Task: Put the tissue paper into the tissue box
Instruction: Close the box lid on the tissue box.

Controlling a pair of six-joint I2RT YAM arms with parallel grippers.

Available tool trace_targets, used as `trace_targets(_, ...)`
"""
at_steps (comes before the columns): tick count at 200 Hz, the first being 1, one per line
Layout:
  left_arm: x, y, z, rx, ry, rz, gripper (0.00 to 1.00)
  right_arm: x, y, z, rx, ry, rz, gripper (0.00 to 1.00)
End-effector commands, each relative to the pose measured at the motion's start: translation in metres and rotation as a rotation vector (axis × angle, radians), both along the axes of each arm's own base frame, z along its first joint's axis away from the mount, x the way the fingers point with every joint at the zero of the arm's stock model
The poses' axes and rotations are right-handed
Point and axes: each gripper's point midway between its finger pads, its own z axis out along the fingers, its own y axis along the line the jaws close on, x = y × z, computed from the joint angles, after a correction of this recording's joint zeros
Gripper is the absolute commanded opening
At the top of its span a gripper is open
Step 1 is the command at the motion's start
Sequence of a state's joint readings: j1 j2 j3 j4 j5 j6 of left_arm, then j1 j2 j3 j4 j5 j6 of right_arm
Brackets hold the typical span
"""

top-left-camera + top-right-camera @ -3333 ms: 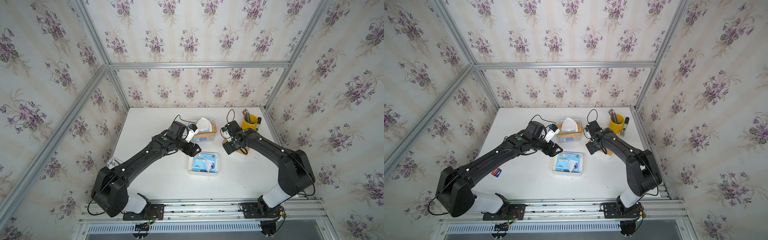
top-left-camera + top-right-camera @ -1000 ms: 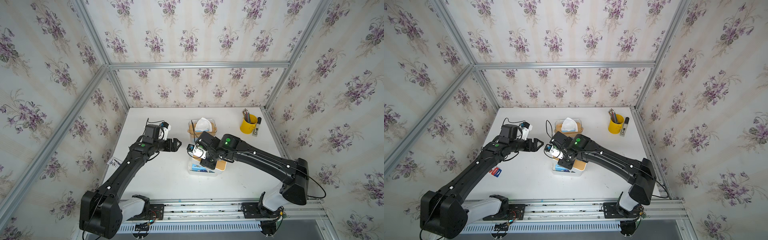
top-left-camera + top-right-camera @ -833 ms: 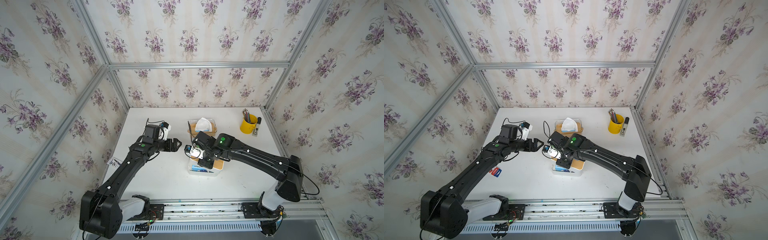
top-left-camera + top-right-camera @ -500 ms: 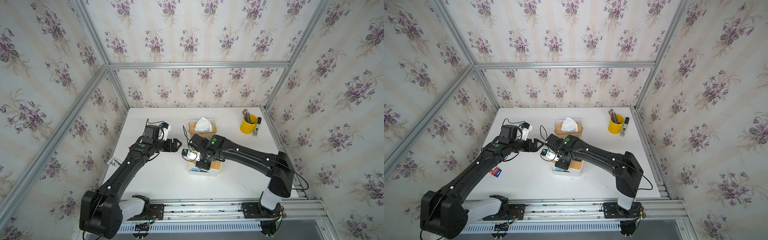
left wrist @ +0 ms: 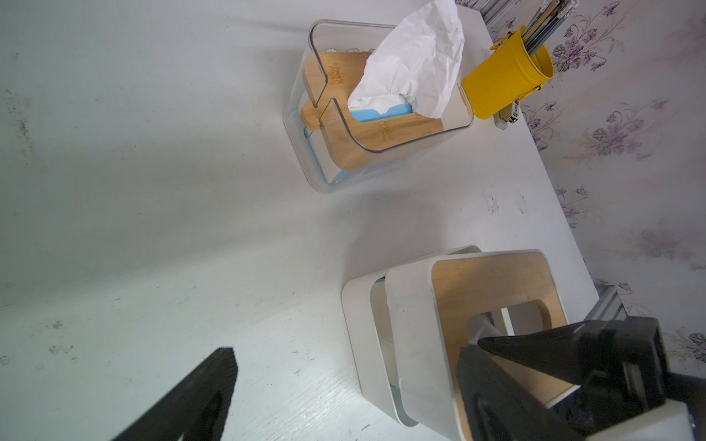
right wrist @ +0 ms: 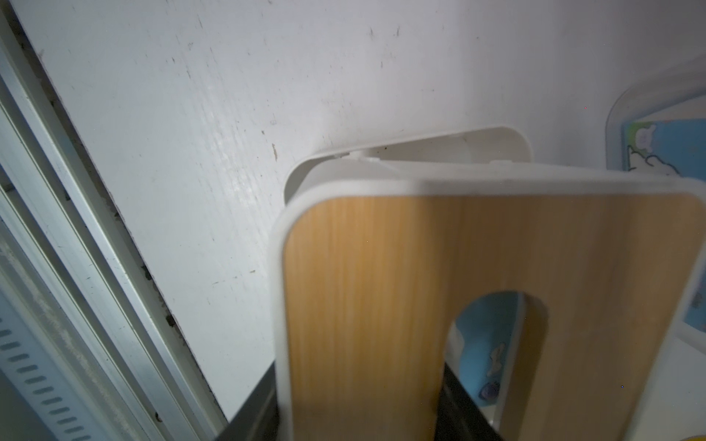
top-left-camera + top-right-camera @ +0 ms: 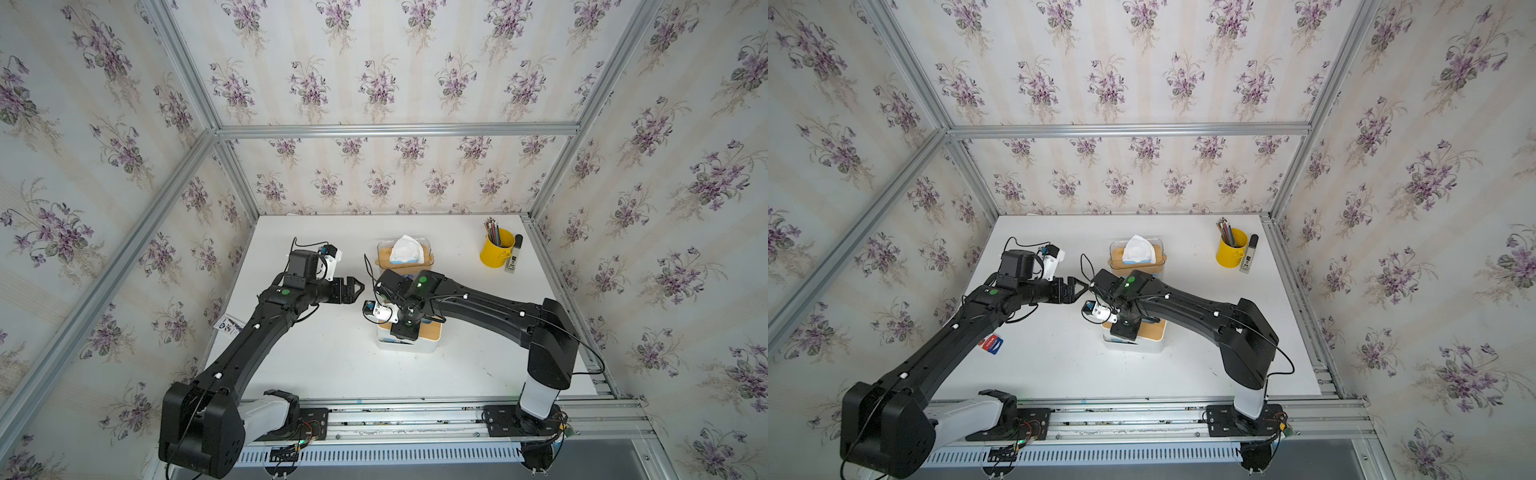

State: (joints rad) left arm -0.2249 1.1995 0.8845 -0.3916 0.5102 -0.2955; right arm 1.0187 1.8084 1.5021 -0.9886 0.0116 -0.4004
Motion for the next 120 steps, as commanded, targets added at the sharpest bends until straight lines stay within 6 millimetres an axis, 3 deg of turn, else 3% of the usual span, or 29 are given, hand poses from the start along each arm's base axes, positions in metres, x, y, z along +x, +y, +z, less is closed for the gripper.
trace_targets(1, 0.002, -0.003, 0.005, -0.019, -0.025, -0.011, 0.94, 0.002, 0.002, -0.002, 0.002, -0.003, 0.013, 0.22)
trace_targets(77, 0.002, -0.005, 0.007, -0.028, -0.029, -0.02, 0.95, -0.002, -0.002, -0.01, -0.013, 0.019, 0.083, 0.22)
trace_targets(120, 0.002, -0.006, 0.006, -0.033, -0.025, -0.021, 0.95, -0.008, -0.004, -0.005, -0.005, 0.033, 0.133, 0.22)
